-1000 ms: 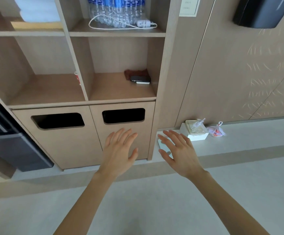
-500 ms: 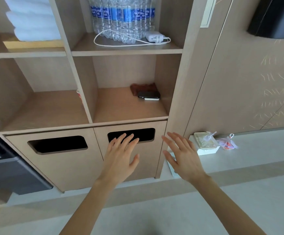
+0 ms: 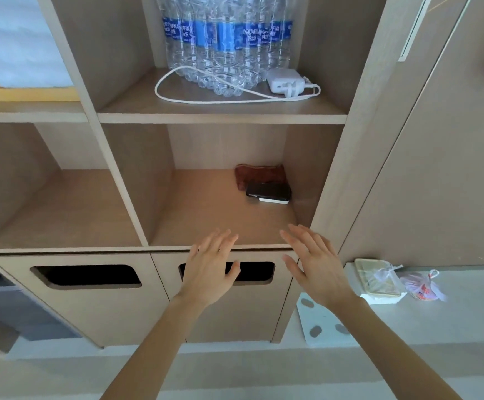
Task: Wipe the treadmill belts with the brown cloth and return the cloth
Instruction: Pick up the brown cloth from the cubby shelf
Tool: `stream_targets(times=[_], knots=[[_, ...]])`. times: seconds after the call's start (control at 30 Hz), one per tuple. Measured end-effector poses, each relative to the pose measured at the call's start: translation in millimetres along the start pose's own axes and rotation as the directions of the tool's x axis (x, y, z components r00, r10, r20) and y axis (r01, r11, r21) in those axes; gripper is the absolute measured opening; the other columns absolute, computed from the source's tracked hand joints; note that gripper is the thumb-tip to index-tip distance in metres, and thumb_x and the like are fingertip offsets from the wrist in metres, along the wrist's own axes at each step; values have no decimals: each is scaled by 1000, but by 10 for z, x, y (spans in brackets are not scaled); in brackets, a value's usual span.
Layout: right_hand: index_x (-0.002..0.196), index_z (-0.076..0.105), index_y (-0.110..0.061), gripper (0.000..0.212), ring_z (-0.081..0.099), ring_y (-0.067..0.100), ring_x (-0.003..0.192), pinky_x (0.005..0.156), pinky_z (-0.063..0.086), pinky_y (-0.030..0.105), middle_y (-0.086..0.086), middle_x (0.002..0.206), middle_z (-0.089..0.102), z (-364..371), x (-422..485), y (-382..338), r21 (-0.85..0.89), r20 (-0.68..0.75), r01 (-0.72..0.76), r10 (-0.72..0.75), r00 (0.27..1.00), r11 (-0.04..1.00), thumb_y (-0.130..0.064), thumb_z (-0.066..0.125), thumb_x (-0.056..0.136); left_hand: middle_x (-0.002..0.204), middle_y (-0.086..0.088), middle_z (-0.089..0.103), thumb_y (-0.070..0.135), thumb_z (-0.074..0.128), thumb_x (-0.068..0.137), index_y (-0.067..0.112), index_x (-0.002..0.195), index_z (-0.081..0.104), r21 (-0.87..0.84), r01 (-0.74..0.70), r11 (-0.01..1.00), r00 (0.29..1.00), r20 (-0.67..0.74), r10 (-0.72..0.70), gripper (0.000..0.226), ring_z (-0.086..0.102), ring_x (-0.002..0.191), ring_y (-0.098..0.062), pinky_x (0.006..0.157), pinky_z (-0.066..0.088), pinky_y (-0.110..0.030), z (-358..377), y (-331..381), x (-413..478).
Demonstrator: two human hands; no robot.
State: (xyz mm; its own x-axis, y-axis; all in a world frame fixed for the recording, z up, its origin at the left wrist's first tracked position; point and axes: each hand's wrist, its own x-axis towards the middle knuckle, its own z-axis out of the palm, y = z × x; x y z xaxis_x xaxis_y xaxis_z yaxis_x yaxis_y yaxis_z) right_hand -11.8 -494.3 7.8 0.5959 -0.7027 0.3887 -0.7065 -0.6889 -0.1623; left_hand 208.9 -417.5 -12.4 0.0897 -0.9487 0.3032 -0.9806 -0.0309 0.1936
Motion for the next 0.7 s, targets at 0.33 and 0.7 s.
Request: stream_targets(times=[0.33,0.7], knots=[[132,54,-15,43,49,26,126,100,42,47,7,136,53,414,570,285,22,8,-23,23,1000,1000,-25,61,90,152,5,27,43,41,93,25,145,27,41,-4,999,993,116,-1,56,21,140,-15,108,23,-35,533,-492,848],[138,45,-20,43,40,21,131,107,30,39,2,141,46,972,1193,362,-47,103,-139,143,984,989,-33,47,97,157,2,13,40,44,93,19,149,15,45,-98,994,938,338,77,65,21,141,-18,113,21,-41,1265,-1245,2028]])
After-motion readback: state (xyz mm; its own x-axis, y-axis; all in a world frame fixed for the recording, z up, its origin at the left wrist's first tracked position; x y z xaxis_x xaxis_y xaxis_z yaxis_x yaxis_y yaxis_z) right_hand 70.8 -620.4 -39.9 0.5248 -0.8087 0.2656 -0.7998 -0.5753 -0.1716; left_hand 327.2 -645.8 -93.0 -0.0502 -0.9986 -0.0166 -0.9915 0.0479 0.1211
